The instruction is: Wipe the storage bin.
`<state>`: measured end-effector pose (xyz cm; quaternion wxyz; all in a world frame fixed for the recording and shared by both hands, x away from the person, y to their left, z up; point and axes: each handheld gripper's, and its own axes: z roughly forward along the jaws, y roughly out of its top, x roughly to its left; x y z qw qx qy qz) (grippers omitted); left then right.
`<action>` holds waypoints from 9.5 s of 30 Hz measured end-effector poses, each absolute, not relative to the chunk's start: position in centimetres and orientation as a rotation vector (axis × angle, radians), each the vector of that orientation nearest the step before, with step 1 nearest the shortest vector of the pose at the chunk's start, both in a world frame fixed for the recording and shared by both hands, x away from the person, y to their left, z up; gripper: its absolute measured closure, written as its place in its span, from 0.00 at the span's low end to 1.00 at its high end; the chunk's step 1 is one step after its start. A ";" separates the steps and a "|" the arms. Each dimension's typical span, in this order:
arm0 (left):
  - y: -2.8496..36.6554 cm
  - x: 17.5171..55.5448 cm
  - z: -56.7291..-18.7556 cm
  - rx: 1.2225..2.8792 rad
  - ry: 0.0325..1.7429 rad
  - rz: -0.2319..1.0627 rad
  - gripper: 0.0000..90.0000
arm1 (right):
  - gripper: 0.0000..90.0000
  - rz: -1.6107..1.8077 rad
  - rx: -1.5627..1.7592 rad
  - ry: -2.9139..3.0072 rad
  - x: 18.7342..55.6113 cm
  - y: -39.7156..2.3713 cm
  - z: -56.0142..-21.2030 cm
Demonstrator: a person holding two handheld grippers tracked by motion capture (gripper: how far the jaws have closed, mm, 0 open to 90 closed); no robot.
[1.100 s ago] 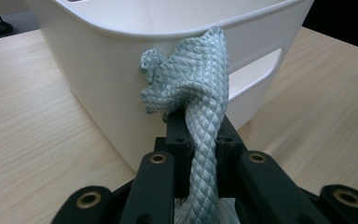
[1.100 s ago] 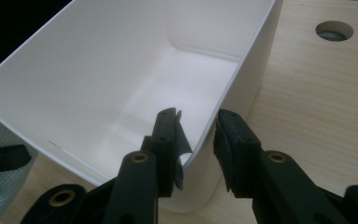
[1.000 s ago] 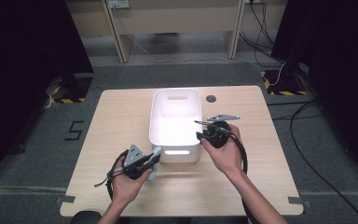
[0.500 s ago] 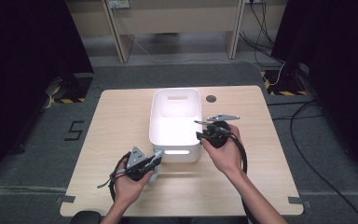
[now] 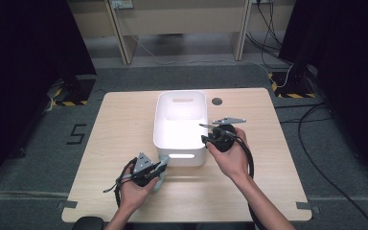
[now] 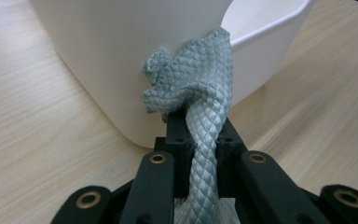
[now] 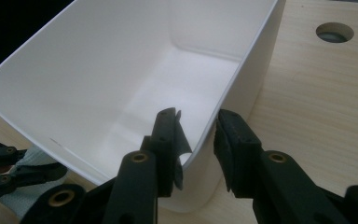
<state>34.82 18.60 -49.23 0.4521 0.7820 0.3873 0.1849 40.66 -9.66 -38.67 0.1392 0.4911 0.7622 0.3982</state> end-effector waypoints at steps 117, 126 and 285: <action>14.7 34.8 -44.5 1.916 0.931 0.398 0.89 | 0.77 1.152 1.431 2.195 40.7 -9.6 -38.7; 14.3 34.8 -45.8 1.928 0.950 0.397 0.89 | 0.77 1.153 1.430 2.196 40.7 -9.6 -38.7; 11.4 33.8 -43.2 1.862 0.902 0.387 0.89 | 0.76 1.152 1.419 2.194 40.7 -9.4 -38.7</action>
